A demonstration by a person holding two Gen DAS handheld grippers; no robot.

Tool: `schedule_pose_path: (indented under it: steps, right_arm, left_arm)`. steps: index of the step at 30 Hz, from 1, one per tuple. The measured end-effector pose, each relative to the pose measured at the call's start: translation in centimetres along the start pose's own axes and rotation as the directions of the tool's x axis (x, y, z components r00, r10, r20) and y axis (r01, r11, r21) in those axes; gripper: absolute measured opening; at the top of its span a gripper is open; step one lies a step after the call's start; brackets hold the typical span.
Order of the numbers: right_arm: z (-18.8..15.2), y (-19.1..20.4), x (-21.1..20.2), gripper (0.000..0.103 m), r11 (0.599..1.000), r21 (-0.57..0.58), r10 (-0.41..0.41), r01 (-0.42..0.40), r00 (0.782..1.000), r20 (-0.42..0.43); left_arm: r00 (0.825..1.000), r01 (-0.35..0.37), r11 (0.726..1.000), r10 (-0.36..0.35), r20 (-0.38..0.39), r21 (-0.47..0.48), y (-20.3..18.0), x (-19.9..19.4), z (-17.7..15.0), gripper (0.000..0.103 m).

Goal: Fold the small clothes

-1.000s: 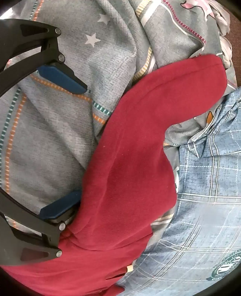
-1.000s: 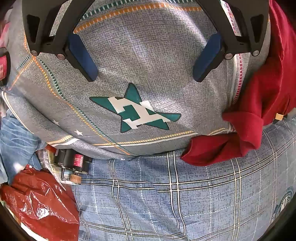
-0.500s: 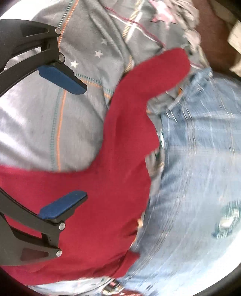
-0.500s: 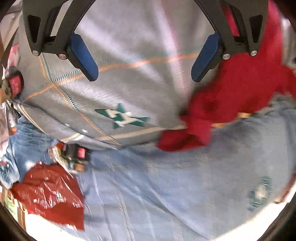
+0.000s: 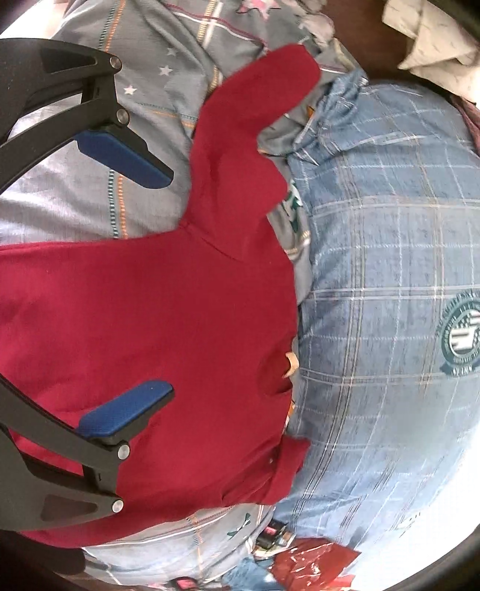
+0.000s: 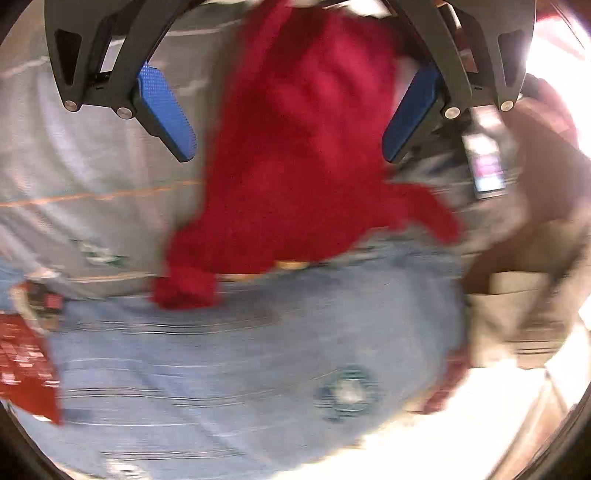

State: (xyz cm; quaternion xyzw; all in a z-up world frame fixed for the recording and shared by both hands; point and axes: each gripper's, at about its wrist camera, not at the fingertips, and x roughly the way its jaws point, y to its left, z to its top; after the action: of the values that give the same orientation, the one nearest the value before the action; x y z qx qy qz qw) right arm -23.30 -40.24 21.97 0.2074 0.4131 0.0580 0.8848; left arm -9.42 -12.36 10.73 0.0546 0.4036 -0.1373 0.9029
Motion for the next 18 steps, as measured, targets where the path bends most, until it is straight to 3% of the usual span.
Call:
schedule_pose_path:
  steps: [4,7,12,16,18]
  right_arm:
    - [0.2,3.0,-2.4,0.103,0.997,-0.082,0.014,-0.012,1.000,0.026]
    - [0.4,4.2,-1.4,0.103,0.987,-0.151,-0.053,0.059,0.997,0.047]
    - [0.4,3.7,5.2,0.103,0.958,-0.173,-0.215,0.227,0.973,0.088]
    - [0.4,2.9,11.9,0.102,0.946,-0.174,-0.264,0.272,0.962,0.066]
    - [0.6,2.5,14.2,0.102,0.954,-0.167,-0.243,0.251,0.968,0.064]
  left_arm:
    - [1.000,0.000,1.000,0.000,0.011,0.015,-1.2,0.0,-0.1,0.103]
    - [1.000,0.001,1.000,-0.001,0.007,-0.009,-1.3,0.3,-0.2,0.103]
    - [0.999,-0.032,0.999,0.032,-0.004,-0.016,-0.9,1.3,-0.4,0.103]
    - [0.999,-0.054,0.998,0.054,-0.002,-0.026,-0.3,2.2,-0.2,0.103]
    - [0.998,-0.066,0.997,0.066,-0.003,-0.046,0.3,2.9,-0.1,0.103]
